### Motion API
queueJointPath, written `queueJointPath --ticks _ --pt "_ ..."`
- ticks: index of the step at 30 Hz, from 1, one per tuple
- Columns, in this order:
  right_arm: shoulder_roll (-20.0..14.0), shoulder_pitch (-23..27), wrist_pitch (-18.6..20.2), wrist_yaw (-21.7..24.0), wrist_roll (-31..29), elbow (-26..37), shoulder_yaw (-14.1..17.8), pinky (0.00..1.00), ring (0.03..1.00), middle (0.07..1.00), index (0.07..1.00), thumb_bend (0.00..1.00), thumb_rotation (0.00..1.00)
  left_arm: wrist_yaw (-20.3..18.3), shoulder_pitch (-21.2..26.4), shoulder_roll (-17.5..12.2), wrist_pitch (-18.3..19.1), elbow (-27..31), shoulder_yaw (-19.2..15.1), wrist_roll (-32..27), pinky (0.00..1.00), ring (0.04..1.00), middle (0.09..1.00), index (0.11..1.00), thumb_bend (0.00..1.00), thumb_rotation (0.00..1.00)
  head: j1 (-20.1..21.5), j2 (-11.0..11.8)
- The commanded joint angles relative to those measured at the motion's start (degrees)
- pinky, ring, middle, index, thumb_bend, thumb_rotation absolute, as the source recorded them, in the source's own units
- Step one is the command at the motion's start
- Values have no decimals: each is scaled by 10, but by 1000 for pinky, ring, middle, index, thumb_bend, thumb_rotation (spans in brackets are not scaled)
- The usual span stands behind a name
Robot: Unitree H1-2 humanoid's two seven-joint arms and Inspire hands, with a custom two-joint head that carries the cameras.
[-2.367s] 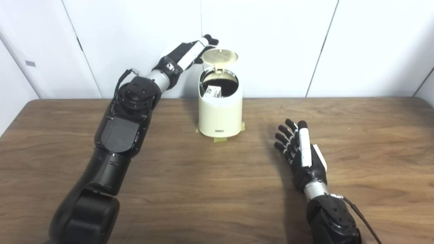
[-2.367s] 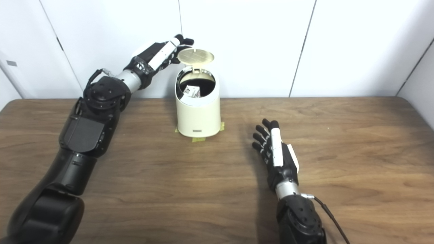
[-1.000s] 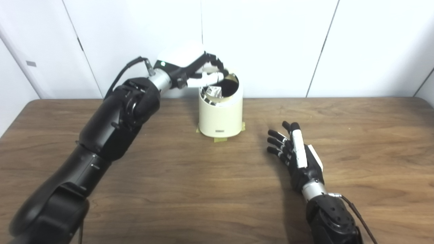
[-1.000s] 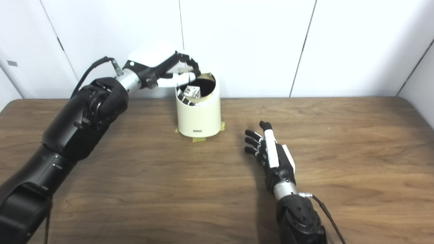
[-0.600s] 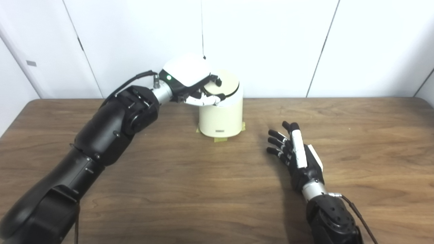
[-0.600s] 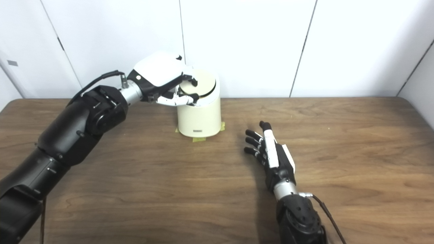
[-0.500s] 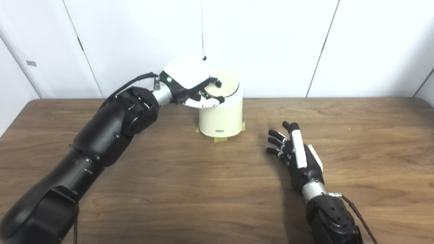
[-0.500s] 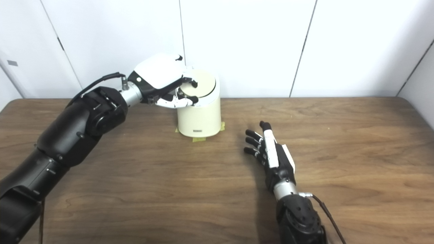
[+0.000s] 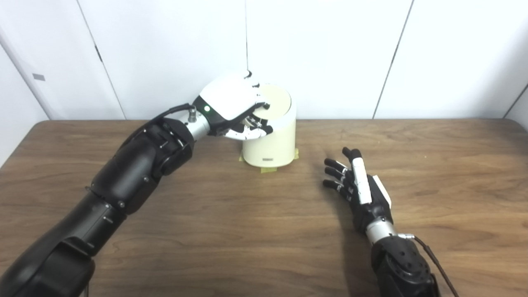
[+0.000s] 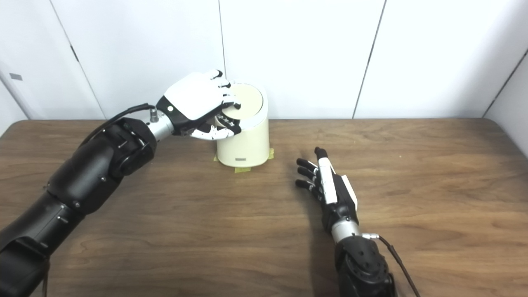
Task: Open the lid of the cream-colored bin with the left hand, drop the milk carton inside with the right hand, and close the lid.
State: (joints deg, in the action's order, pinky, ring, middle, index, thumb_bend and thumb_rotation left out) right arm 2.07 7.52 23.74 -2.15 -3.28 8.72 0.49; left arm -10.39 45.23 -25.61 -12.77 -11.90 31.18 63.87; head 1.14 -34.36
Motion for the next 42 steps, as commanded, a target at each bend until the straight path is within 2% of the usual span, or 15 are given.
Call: queueJointPath --ticks 1,6,10,17,20,25,29,31,35,39,42 --pt "2 23 -9 6 -3 16 -2 754 840 812 984 509 1000 -8 6 -8 -6 3 6 11 960 873 800 740 499 1000 1 -1" --pt "2 22 -2 3 0 21 -2 759 842 808 984 512 1000 -44 3 -6 -1 1 15 7 986 888 816 764 516 1000 2 -4" --pt "4 24 0 4 -5 21 2 767 848 803 986 513 1000 -64 -1 -8 2 8 21 7 964 878 813 766 517 1000 3 -4" --pt "4 24 3 4 -3 24 1 754 847 802 987 524 1000 -95 -9 -9 16 28 4 -18 965 887 824 785 510 1000 5 -5" --pt "4 23 1 4 -3 25 1 774 851 806 989 514 1000 -79 -17 -3 30 46 -32 -55 959 884 823 799 481 1000 6 -5" --pt "3 22 -1 5 -5 25 2 784 856 811 989 514 1000 -102 -25 10 65 87 -98 -140 916 894 851 844 460 1000 6 -5" --pt "2 23 -4 3 -1 24 2 779 851 810 985 524 1000 -95 -61 53 142 150 -187 -233 855 906 901 897 437 1000 8 -3" --pt "1 23 -4 1 5 25 0 772 849 806 951 528 1000 -99 -72 74 177 177 -221 -281 906 958 954 948 424 1000 7 -3" --pt "-3 24 -21 3 10 22 -2 751 839 818 896 545 1000 -93 -108 124 257 232 -281 -371 973 986 975 965 451 1000 6 -2" --pt "-5 23 -46 1 21 20 -6 727 822 827 888 567 1000 -72 -151 166 296 264 -330 -456 913 947 958 968 462 1000 8 -2" --pt "-5 21 -58 -1 25 23 -5 718 823 831 884 578 1000 -60 -185 175 315 286 -350 -490 916 940 955 975 418 1000 9 -3"
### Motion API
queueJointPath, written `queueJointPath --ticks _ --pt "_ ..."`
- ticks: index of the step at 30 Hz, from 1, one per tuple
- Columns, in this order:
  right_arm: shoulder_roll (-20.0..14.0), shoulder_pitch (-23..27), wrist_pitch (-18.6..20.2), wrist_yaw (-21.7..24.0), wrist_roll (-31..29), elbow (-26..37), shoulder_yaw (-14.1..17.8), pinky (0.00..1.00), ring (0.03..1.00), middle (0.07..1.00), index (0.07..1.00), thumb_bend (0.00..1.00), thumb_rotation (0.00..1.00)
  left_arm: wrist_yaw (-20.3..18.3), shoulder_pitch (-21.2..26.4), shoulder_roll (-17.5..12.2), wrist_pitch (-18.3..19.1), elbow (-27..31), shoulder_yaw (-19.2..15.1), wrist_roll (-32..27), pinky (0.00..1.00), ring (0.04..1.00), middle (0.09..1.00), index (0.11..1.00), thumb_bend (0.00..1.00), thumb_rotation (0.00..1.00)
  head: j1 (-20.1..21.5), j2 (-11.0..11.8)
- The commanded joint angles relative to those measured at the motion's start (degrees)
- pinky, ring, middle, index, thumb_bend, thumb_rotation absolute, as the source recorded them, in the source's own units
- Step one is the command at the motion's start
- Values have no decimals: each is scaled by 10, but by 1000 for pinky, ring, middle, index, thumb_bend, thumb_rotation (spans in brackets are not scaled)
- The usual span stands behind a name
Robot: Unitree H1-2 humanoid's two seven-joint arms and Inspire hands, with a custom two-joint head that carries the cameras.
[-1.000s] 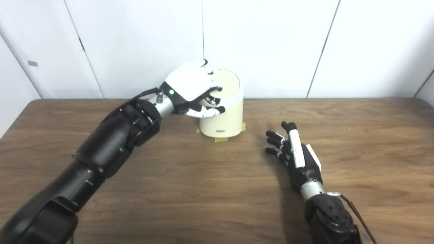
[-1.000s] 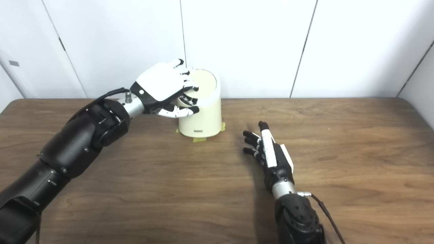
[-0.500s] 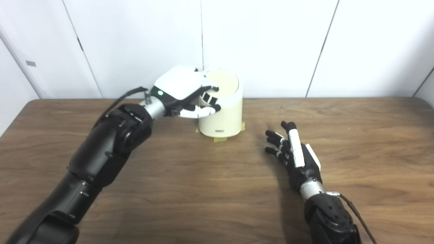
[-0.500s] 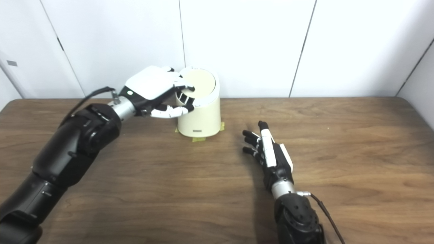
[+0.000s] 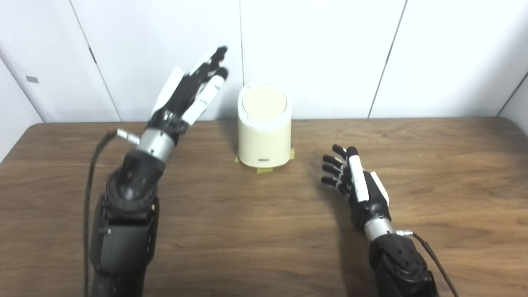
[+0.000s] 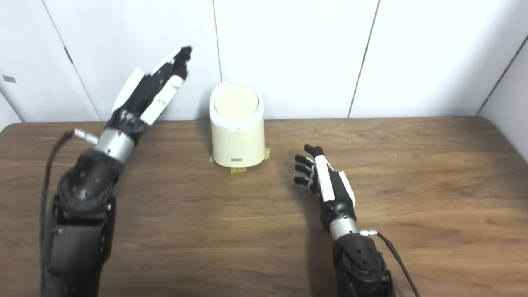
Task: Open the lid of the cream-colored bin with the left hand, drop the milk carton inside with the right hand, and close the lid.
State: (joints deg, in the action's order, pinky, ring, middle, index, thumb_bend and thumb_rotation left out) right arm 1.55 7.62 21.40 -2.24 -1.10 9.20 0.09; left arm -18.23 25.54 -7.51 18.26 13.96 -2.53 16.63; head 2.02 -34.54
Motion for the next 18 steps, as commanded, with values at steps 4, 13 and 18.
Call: queueJointPath --ticks 4,13,18 --pt "2 17 -49 -3 0 28 7 719 818 836 888 598 1000 47 -51 22 10 39 -55 -89 909 916 927 940 420 1000 1 -2" --pt "-19 6 -46 3 8 62 14 720 826 828 900 626 1000 94 -162 45 -14 36 -72 -150 910 911 918 935 456 1000 1 -5" --pt "-29 -2 -47 8 4 68 17 753 850 855 905 622 1000 103 -196 49 -35 34 -68 -181 942 934 921 940 421 1000 -4 -8"
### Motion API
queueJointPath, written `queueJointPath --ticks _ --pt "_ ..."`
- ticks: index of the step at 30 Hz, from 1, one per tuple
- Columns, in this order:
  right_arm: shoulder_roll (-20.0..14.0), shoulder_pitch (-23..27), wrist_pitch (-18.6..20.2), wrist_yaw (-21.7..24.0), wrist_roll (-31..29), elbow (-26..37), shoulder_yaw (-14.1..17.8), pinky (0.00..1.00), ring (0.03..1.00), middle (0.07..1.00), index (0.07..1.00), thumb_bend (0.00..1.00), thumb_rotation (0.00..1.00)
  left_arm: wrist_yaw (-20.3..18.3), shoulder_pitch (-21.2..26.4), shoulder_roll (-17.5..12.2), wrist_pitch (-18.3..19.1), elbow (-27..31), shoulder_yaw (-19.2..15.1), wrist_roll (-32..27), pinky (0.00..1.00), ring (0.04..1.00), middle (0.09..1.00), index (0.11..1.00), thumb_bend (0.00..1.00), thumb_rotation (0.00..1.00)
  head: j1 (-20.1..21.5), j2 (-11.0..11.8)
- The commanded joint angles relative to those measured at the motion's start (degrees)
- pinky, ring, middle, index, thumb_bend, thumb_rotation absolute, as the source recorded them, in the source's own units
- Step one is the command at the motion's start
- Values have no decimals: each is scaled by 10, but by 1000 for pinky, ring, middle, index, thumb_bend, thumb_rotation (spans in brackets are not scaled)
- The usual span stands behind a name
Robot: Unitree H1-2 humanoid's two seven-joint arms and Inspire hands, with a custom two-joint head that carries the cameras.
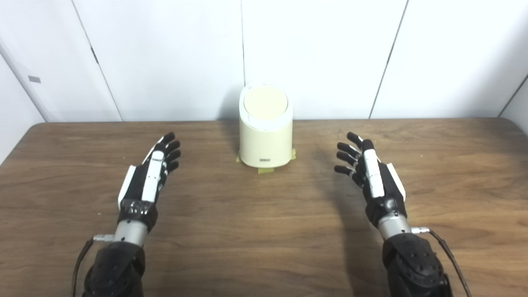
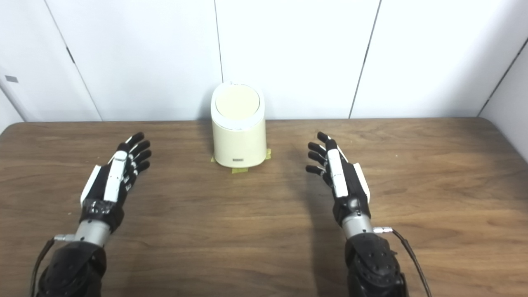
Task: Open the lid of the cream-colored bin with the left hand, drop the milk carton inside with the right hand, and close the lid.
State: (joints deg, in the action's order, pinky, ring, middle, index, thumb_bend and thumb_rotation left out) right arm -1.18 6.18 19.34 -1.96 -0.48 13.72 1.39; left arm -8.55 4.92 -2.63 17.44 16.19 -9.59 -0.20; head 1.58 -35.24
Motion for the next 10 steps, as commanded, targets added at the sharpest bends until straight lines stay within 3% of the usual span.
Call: queueJointPath --ticks 1,10 --pt "-3 11 -28 6 -5 22 4 786 865 869 910 628 1000 6 6 0 -30 10 3 -18 970 943 925 944 427 1000 1 -1" --pt "-16 6 -34 20 -7 16 0 917 967 970 944 640 1000 19 -12 -2 -52 -4 2 -55 1000 991 978 979 475 1000 -6 -7"
